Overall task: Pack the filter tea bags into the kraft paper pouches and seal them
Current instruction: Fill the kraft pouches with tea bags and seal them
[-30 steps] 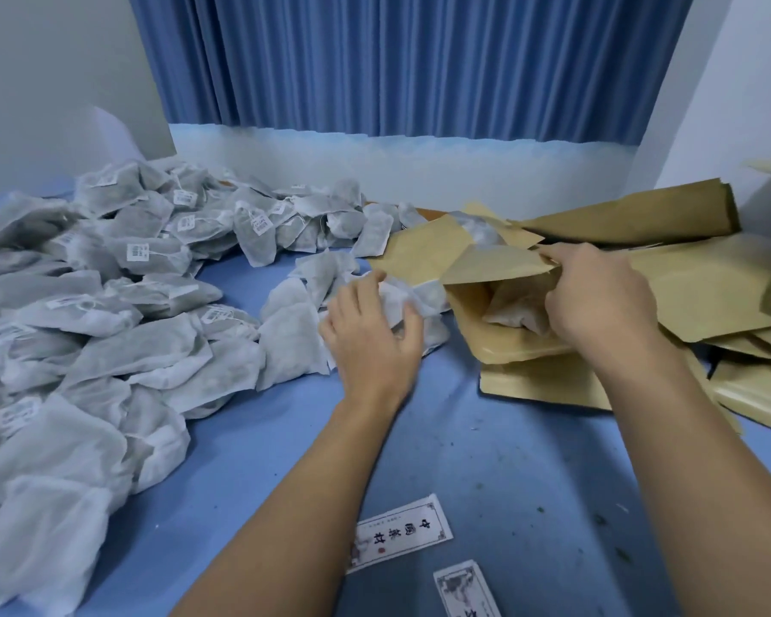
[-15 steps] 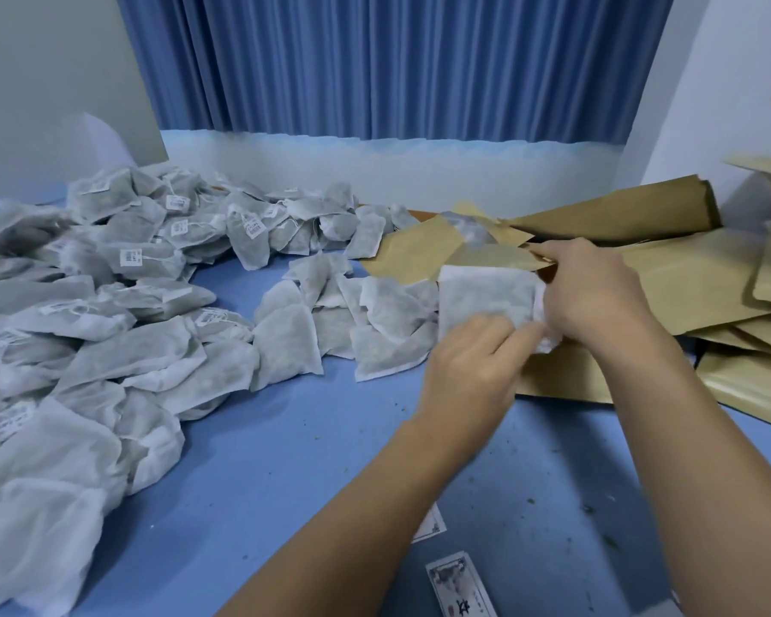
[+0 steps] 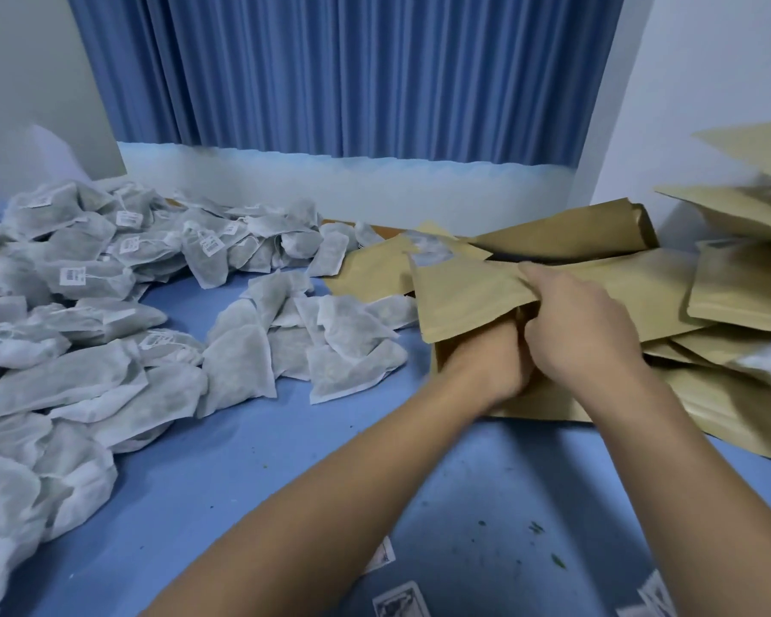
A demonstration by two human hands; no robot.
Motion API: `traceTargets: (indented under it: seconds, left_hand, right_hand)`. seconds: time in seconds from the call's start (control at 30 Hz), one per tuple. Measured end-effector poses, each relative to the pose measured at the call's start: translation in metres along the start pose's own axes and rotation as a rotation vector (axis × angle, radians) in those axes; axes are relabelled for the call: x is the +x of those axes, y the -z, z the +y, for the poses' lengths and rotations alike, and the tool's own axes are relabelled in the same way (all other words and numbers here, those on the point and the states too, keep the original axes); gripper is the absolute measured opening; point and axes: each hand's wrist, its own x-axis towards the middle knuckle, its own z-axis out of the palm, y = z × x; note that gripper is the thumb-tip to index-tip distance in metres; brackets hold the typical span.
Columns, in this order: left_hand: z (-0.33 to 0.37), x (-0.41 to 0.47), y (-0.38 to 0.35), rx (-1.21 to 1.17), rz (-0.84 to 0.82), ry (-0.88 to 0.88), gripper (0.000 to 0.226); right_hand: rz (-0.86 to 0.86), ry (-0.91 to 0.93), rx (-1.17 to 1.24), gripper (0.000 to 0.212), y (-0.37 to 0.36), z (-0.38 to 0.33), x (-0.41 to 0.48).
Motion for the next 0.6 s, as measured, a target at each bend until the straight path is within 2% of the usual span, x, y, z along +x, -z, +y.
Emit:
traceTargets:
  seconds: [0.1,0.13,0.17,0.23,0.3,0.37,0.4,0.47,0.5,0.53,0.57,0.6]
  left_hand:
    - [0.002,-0.07,-0.009,-0.027,0.409,-0.351,0.006]
    - [-0.001,-0.093,-0.011,-0.079,0.502,-0.421,0.004]
    - [-0.004,-0.11,-0.013,-0.166,0.564,-0.4,0.006]
    - [-0.001,-0.125,-0.012,-0.474,0.656,-0.126,0.008]
    - [0.01,-0.124,-0.001,-0.842,0.695,0.226,0.037]
    - [0.01,-0.115,0.011,-1.296,0.484,0.325,0.073]
    - [0.008,-0.111,0.017,-1.474,0.336,0.339,0.08]
    - [0.008,-0.109,0.026,-1.623,0.132,0.355,0.076]
    - [0.007,-0.108,0.025,-1.642,0.124,0.429,0.067]
    - [0.007,-0.107,0.021,-1.635,0.175,0.544,0.054]
    - [0.006,-0.108,0.015,-1.605,0.277,0.683,0.041]
    - [0.004,-0.11,0.007,-1.57,0.381,0.784,0.033]
  right_hand:
    - [0.067,-0.038,-0.016,0.058,0.006,0.005,-0.003]
    - [0.093,-0.04,-0.013,0.056,0.009,0.006,-0.004]
    - [0.117,-0.045,-0.009,0.056,0.011,0.006,-0.006]
    - [0.167,-0.059,0.011,0.06,0.019,0.006,-0.006]
    - [0.2,-0.056,0.066,0.065,0.027,0.005,-0.01]
    - [0.219,-0.011,0.098,0.072,0.032,0.004,-0.021]
    - [0.208,0.048,0.077,0.074,0.032,0.004,-0.03]
    - [0.034,0.267,-0.01,0.071,0.022,0.007,-0.056]
    - [-0.16,0.404,-0.073,0.067,0.012,0.012,-0.069]
    - [-0.348,0.504,-0.111,0.058,0.003,0.019,-0.081]
    - [-0.474,0.526,-0.079,0.048,-0.004,0.029,-0.091]
    - [-0.491,0.487,0.023,0.041,-0.01,0.038,-0.101]
